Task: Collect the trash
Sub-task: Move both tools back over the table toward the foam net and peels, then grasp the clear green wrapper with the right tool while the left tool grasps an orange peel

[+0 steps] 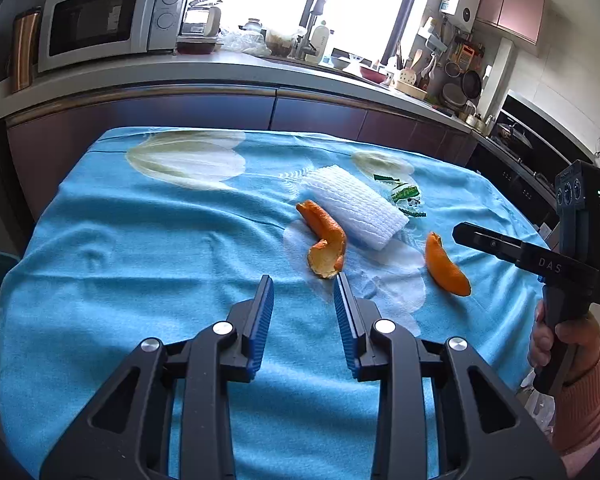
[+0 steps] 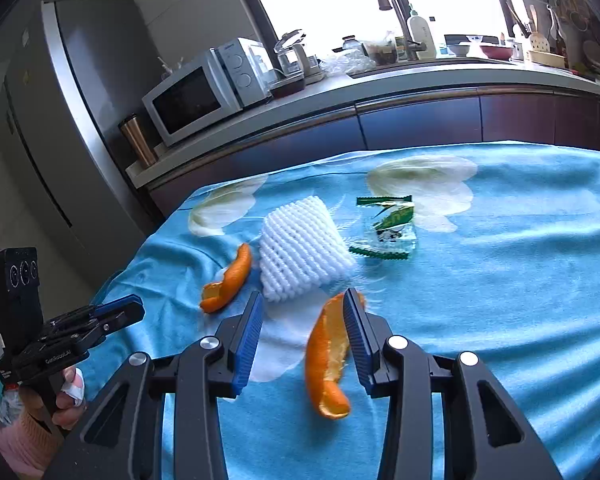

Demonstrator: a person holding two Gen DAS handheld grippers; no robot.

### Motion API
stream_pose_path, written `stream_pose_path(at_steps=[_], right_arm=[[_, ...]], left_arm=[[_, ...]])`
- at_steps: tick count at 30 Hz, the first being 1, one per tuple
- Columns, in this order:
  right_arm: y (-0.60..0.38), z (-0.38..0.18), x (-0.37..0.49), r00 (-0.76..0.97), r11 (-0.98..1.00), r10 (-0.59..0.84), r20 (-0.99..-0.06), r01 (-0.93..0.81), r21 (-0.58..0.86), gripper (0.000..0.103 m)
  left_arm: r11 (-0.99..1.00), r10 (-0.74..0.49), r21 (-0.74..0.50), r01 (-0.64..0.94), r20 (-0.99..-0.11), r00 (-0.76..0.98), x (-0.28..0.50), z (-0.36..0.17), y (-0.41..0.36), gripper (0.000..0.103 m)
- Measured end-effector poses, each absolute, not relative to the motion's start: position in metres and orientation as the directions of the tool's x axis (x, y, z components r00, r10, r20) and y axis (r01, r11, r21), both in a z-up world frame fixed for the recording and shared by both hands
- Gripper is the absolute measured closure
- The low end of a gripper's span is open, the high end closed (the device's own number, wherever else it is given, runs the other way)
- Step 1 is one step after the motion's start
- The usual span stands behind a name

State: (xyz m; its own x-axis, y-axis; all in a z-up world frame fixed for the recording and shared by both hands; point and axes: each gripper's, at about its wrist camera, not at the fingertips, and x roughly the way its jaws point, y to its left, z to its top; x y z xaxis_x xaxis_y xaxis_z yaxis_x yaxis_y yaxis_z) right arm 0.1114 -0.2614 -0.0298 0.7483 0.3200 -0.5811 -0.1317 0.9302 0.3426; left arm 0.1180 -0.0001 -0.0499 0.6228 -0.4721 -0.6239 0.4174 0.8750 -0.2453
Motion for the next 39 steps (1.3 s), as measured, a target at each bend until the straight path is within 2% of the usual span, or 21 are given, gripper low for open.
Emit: stream_pose_path(at_steps=[11,25,30,33,39], right_arm=[[-0.307,-0.038,0.156,0.747,0.932,0.267,-0.608,-0.041,0.359,0.063],[-0.311,-0.054,0.202,0.695,0.911,0.318,-0.645,-0.034,0.412,0.064],[-0.313,-0.055,0.201,0.699,0.904,0.325,-0.637,-0.033,0.425,0.086],[-0.315,-0.053,0.199,0.711,0.904,0.317,-0.628,-0.027,0.426,0.092],[-0.317,-0.048,0.193,0.736,0.907,0.301,-0.607,-0.025,0.419,0.097]], left_arm=[[0.866,-0.476,-0.235,0.441,-0.656,0.585,0.144,-0.054,-0.033,0.067],[0.886,-0.409,-0.168,0.432,-0.724,0.556,0.17,-0.066,-0.063,0.067],[0.889,-0.407,-0.188,0.417,-0.742,0.533,0.178,-0.073,-0.062,0.068],[0.887,-0.415,-0.203,0.414,-0.744,0.524,0.183,-0.076,-0.061,0.068],[0.875,-0.426,-0.191,0.446,-0.74,0.52,0.181,-0.077,-0.069,0.068]])
